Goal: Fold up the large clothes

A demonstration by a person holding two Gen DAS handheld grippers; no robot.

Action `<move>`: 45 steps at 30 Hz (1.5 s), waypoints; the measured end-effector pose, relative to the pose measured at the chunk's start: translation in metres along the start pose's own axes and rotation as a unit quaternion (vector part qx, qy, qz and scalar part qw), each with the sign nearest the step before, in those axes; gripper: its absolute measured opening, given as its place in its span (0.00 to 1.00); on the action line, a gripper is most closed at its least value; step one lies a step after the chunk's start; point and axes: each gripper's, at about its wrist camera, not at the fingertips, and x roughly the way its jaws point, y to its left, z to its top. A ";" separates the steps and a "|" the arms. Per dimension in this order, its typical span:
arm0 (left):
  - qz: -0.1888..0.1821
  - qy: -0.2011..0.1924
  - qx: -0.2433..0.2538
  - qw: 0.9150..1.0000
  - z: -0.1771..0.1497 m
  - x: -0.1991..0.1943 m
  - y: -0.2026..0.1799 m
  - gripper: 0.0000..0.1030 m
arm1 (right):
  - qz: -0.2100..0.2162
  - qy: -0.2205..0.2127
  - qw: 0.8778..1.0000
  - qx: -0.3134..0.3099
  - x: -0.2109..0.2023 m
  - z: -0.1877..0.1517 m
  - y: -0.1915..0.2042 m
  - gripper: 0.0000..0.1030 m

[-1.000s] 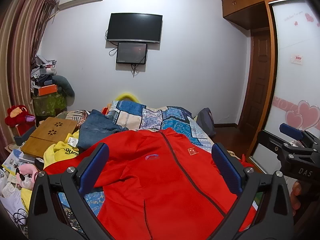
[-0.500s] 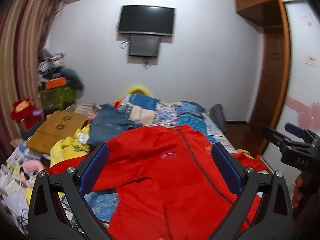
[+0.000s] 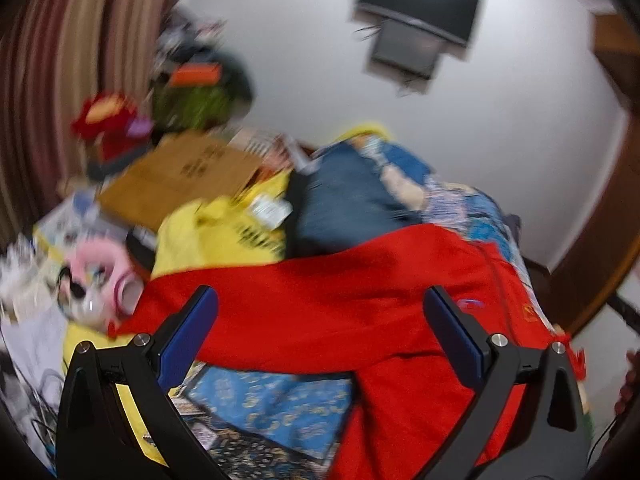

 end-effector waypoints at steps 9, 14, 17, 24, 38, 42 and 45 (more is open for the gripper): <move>0.024 0.132 -0.182 0.974 -0.039 0.081 0.128 1.00 | 0.048 0.103 0.993 0.023 0.046 -0.013 0.016 0.98; -0.002 0.171 -0.260 0.950 -0.068 0.114 0.170 0.96 | 0.064 0.134 0.989 0.007 0.062 -0.020 0.029 0.98; 0.007 0.172 -0.265 0.949 -0.073 0.126 0.177 0.93 | 0.077 0.153 0.985 0.007 0.070 -0.021 0.032 0.98; 0.031 0.133 -0.230 0.964 -0.056 0.144 0.178 0.73 | 0.092 0.179 0.978 0.058 0.079 -0.024 0.018 0.98; 0.108 0.099 -0.147 0.978 -0.018 0.129 0.164 0.06 | 0.080 0.136 0.983 0.095 0.050 -0.009 -0.008 0.98; 0.087 0.051 -0.097 0.990 0.019 0.096 0.125 0.06 | 0.071 0.102 0.988 0.096 0.034 -0.004 -0.017 0.98; 0.057 0.008 -0.057 0.997 0.050 0.068 0.081 0.06 | 0.067 0.083 0.991 0.084 0.027 0.001 -0.021 0.98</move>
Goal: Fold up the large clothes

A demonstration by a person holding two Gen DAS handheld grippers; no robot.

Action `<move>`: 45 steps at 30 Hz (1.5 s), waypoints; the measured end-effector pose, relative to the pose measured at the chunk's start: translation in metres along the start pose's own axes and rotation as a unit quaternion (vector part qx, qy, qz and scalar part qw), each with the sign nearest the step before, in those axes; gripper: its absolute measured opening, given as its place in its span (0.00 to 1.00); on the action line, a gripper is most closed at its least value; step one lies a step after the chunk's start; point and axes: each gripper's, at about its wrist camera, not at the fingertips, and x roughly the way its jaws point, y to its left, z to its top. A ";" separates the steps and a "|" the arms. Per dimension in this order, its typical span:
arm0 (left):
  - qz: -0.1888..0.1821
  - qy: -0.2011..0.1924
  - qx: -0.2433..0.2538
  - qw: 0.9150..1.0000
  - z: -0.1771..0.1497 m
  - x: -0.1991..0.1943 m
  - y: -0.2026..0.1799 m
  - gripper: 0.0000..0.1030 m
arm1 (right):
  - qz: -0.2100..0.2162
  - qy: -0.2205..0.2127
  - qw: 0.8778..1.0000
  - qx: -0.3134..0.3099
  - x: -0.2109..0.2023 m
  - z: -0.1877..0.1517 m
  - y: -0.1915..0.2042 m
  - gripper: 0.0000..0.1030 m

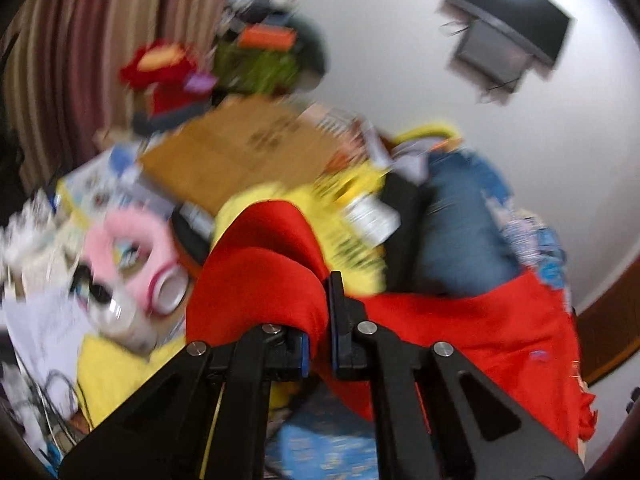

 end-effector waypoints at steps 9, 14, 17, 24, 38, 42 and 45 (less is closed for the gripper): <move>-0.106 -0.079 0.091 0.987 0.038 -0.048 -0.164 0.05 | -0.019 -0.058 0.998 -0.019 -0.018 0.009 -0.030 0.98; -0.156 -0.061 0.148 0.975 0.021 -0.032 -0.262 0.05 | -0.037 -0.061 0.997 -0.014 -0.022 0.009 -0.059 0.98; -0.165 -0.036 0.195 0.966 -0.002 -0.017 -0.312 0.05 | -0.045 -0.055 0.997 -0.009 -0.023 0.007 -0.076 0.98; -0.209 0.069 0.303 0.927 -0.098 0.023 -0.406 0.05 | -0.077 -0.038 0.996 0.005 -0.019 0.000 -0.112 0.98; -0.204 0.203 0.402 0.869 -0.218 0.029 -0.419 0.12 | -0.071 0.003 0.997 -0.026 -0.011 -0.017 -0.115 0.98; -0.202 0.165 0.378 0.888 -0.187 0.004 -0.391 0.50 | -0.058 0.007 0.997 -0.057 -0.012 -0.016 -0.097 0.98; -0.193 0.122 0.360 0.905 -0.156 -0.010 -0.365 0.56 | -0.045 0.008 0.995 -0.087 -0.010 -0.016 -0.079 0.98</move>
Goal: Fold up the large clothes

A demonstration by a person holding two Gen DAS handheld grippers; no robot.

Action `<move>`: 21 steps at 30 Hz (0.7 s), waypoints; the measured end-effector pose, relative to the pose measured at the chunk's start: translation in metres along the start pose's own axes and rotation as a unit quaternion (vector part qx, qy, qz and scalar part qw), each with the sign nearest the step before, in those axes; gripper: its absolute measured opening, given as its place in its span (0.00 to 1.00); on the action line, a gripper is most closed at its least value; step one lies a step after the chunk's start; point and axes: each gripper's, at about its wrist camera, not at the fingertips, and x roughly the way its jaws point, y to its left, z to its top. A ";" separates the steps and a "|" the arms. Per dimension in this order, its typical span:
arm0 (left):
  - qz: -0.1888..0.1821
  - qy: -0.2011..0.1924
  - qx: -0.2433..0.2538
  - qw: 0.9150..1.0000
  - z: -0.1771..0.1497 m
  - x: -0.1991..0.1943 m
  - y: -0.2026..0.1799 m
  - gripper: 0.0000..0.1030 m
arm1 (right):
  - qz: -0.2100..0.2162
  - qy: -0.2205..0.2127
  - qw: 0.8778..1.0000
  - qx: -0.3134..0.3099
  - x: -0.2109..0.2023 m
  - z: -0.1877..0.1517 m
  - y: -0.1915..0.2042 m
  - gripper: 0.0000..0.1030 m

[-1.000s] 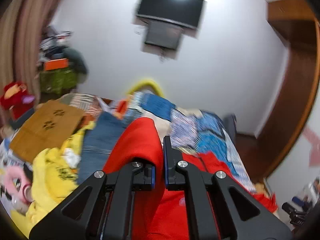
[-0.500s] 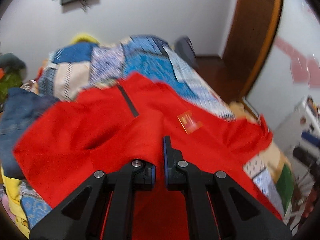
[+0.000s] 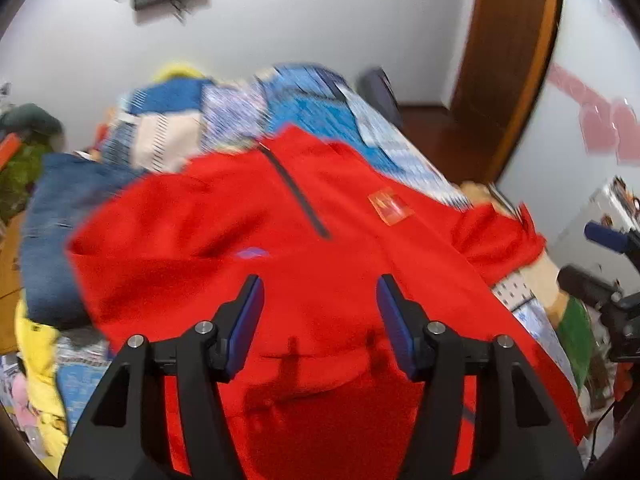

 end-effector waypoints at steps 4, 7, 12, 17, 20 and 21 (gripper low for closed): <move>0.041 -0.019 -0.039 0.998 0.004 -0.023 0.049 0.57 | 0.034 0.020 0.999 -0.024 0.012 0.005 0.026 0.98; 0.060 -0.016 -0.069 0.996 -0.007 -0.032 0.089 0.60 | 0.067 0.037 0.996 -0.051 0.028 0.008 0.053 0.98; 0.078 0.026 -0.112 0.990 -0.043 -0.024 0.141 0.61 | 0.086 0.071 0.985 -0.132 0.062 0.007 0.103 0.97; 0.088 0.080 -0.107 0.987 -0.086 -0.004 0.166 0.61 | 0.098 0.121 0.973 -0.171 0.103 0.003 0.140 0.96; 0.096 0.116 -0.085 0.985 -0.110 0.010 0.170 0.61 | 0.110 0.140 0.970 -0.164 0.122 0.000 0.154 0.91; 0.099 0.126 -0.080 0.984 -0.120 0.014 0.171 0.61 | 0.114 0.146 0.969 -0.163 0.128 0.000 0.158 0.89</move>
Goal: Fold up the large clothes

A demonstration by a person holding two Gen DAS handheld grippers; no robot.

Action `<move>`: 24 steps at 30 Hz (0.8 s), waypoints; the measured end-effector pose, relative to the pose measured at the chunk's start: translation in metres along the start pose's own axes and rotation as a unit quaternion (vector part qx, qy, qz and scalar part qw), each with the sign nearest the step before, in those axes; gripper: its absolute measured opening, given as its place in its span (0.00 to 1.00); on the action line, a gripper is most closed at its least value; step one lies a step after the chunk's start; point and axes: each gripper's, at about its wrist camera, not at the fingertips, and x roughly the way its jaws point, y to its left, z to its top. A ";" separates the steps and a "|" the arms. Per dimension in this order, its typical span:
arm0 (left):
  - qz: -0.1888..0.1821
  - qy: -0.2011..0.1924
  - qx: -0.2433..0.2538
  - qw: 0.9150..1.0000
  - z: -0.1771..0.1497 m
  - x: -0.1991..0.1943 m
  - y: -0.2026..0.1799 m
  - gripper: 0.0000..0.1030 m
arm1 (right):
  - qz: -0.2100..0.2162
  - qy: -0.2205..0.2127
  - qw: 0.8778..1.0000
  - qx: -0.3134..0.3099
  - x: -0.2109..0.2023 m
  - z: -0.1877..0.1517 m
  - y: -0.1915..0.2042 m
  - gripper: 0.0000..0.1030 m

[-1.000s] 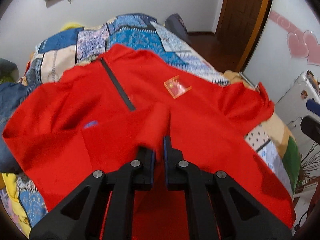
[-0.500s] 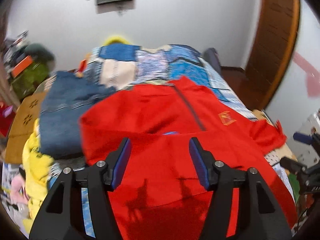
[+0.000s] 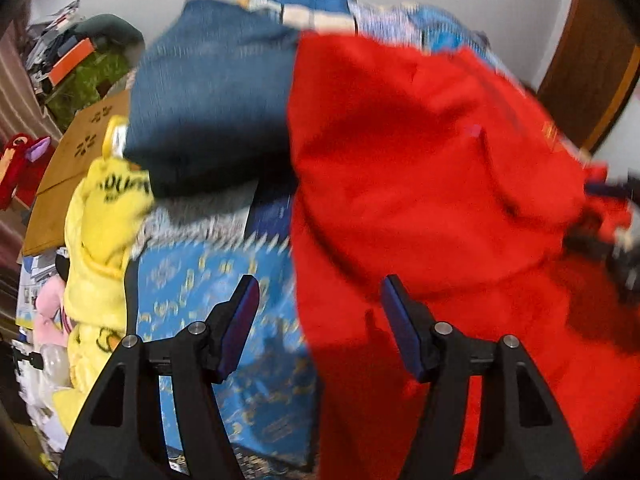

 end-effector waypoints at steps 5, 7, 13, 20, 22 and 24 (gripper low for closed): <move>-0.011 0.037 -0.009 0.999 -0.020 0.030 0.005 0.61 | 0.025 0.055 0.998 0.026 0.037 0.010 -0.001 0.49; -0.024 0.041 -0.021 0.999 -0.021 0.037 0.003 0.61 | 0.036 0.053 0.997 0.039 0.044 0.012 -0.007 0.45; -0.033 0.050 -0.031 0.998 -0.012 0.059 -0.013 0.61 | -0.005 -0.010 1.000 0.025 0.028 0.022 -0.008 0.05; -0.039 0.034 -0.050 0.997 0.003 0.063 -0.020 0.61 | -0.052 -0.137 0.989 0.029 -0.050 0.045 -0.026 0.05; -0.045 0.022 -0.054 0.997 0.009 0.059 -0.021 0.61 | -0.075 -0.157 0.984 0.031 -0.069 0.049 -0.036 0.05; -0.040 0.005 -0.059 0.997 0.019 0.053 -0.019 0.61 | -0.091 -0.173 0.980 0.045 -0.084 0.053 -0.056 0.05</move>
